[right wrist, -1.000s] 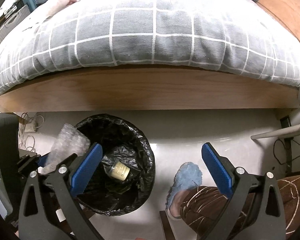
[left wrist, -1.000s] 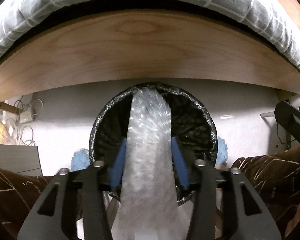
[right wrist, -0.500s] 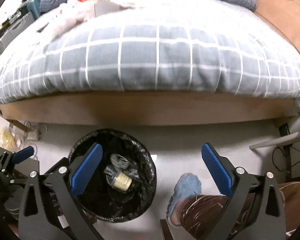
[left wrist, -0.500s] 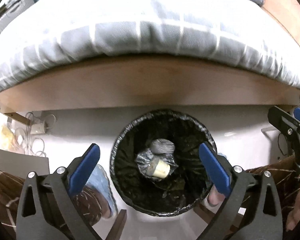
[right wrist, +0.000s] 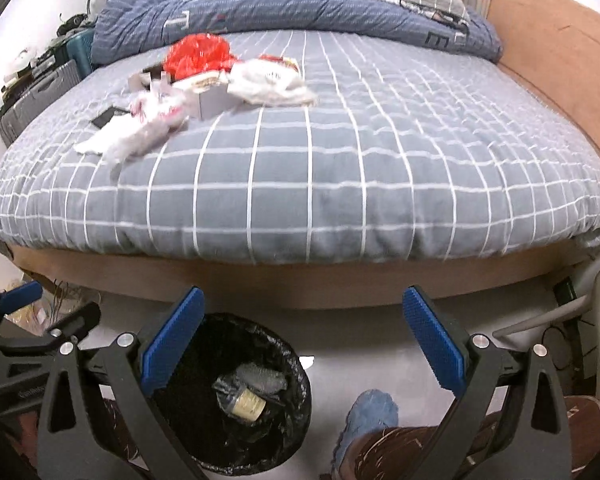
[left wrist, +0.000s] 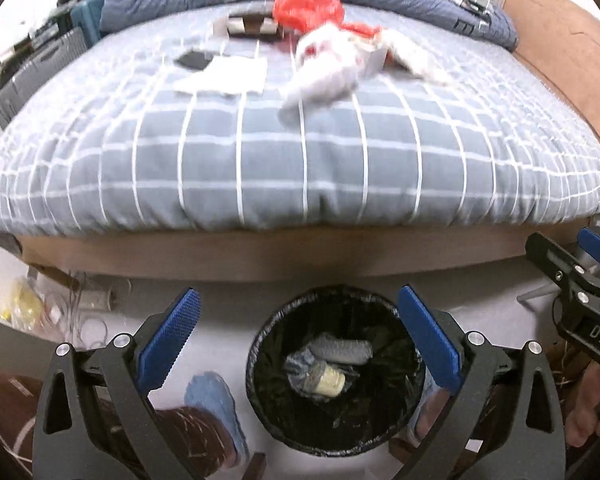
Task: Collect trash
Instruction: 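Open the left tool to drop the bubble wrap into the bin, then grasp the white tissue with the left tool while the right tool grasps the cotton-pad bag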
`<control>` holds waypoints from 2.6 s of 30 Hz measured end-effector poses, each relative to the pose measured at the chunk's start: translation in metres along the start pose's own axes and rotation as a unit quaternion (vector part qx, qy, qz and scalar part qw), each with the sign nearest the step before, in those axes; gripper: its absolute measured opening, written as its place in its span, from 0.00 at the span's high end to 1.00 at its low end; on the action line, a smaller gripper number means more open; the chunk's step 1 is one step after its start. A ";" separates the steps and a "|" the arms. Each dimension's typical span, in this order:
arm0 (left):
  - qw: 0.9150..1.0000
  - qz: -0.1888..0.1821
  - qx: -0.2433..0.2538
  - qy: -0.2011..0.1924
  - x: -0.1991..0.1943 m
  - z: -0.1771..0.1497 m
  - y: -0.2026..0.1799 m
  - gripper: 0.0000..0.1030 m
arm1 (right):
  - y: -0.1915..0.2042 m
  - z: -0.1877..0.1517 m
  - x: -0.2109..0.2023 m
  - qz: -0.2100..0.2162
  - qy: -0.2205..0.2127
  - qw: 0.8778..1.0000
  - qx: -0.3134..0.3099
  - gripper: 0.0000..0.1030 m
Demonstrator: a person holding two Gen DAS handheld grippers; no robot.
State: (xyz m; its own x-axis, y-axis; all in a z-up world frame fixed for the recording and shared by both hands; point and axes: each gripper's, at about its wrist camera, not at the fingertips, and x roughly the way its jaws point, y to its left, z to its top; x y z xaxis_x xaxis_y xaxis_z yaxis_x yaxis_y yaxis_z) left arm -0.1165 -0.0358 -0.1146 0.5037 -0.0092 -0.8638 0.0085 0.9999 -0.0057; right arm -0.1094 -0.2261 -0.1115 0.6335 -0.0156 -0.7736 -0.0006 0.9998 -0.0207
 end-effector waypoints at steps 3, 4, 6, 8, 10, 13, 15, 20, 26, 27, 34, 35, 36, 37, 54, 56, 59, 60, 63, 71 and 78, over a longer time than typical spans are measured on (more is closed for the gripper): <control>1.000 -0.001 0.000 -0.014 -0.007 0.008 0.001 0.06 | 0.001 0.005 -0.006 0.000 -0.015 1.000 -0.004 0.07; 1.000 -0.002 -0.001 -0.017 -0.008 0.011 0.002 0.06 | 0.002 0.007 -0.008 0.000 -0.020 1.000 -0.006 0.07; 1.000 0.001 -0.002 -0.024 -0.010 0.017 0.006 0.06 | 0.003 0.011 -0.011 -0.001 -0.027 1.000 -0.009 0.07; 1.000 0.004 -0.004 -0.028 -0.012 0.022 0.009 0.06 | 0.004 0.015 -0.012 -0.004 -0.032 0.999 -0.010 0.07; 0.999 0.004 -0.010 -0.036 -0.016 0.029 0.016 0.06 | 0.006 0.021 -0.015 -0.001 -0.038 0.999 -0.012 0.07; 0.999 0.007 -0.019 -0.047 -0.021 0.037 0.025 0.06 | 0.010 0.028 -0.017 -0.002 -0.047 0.999 -0.015 0.07; 0.998 0.004 -0.026 -0.052 -0.023 0.047 0.032 0.06 | 0.012 0.034 -0.017 -0.004 -0.054 0.998 -0.019 0.07; 0.998 0.002 -0.042 -0.055 -0.020 0.069 0.048 0.07 | 0.017 0.053 -0.012 -0.004 -0.062 0.998 -0.026 0.07; 0.997 0.015 -0.044 -0.057 -0.012 0.099 0.067 0.07 | 0.023 0.079 0.000 -0.005 -0.066 0.997 -0.031 0.07; 0.997 0.019 -0.046 -0.059 -0.010 0.105 0.071 0.07 | 0.025 0.085 0.003 -0.003 -0.065 0.997 -0.033 0.07; 0.997 0.031 -0.048 -0.054 0.012 0.141 0.087 0.07 | 0.033 0.119 0.030 0.004 -0.063 0.997 -0.040 0.07; 0.997 0.032 -0.046 -0.053 0.016 0.145 0.087 0.07 | 0.035 0.127 0.035 0.003 -0.064 0.997 -0.042 0.07; 0.997 0.034 -0.043 -0.053 0.019 0.150 0.088 0.07 | 0.035 0.131 0.039 0.002 -0.065 0.997 -0.044 0.07; 0.997 0.036 -0.040 -0.052 0.024 0.155 0.088 0.08 | 0.036 0.136 0.043 0.000 -0.066 0.997 -0.046 0.07; 0.999 0.028 -0.017 0.000 0.088 0.174 0.076 0.21 | 0.018 0.193 0.140 0.015 -0.024 0.999 -0.042 0.12; 0.999 0.027 -0.019 0.002 0.092 0.174 0.076 0.23 | 0.016 0.196 0.147 0.022 -0.021 0.999 -0.033 0.12; 0.999 0.031 -0.018 0.006 0.096 0.174 0.076 0.32 | 0.015 0.202 0.158 0.028 -0.017 0.999 -0.027 0.12; 0.999 0.032 -0.018 0.008 0.097 0.173 0.076 0.35 | 0.015 0.204 0.163 0.033 -0.013 0.999 -0.024 0.12; 0.999 0.031 -0.016 0.010 0.099 0.174 0.075 0.49 | 0.014 0.205 0.173 0.052 0.002 0.999 -0.012 0.15; 1.000 0.027 -0.004 0.013 0.097 0.173 0.069 0.85 | 0.024 0.204 0.189 0.061 0.037 0.997 -0.018 0.38; 1.000 0.021 -0.007 0.011 0.092 0.173 0.071 0.95 | 0.021 0.202 0.185 0.040 0.031 0.998 -0.030 0.72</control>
State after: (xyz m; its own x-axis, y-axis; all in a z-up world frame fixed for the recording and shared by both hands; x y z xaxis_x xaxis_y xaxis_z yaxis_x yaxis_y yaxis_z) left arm 0.0803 0.0335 -0.1075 0.4850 0.0334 -0.8739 -0.0252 0.9994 0.0242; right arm 0.1638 -0.2051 -0.1274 0.5799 0.0623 -0.8123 -0.0976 0.9952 0.0067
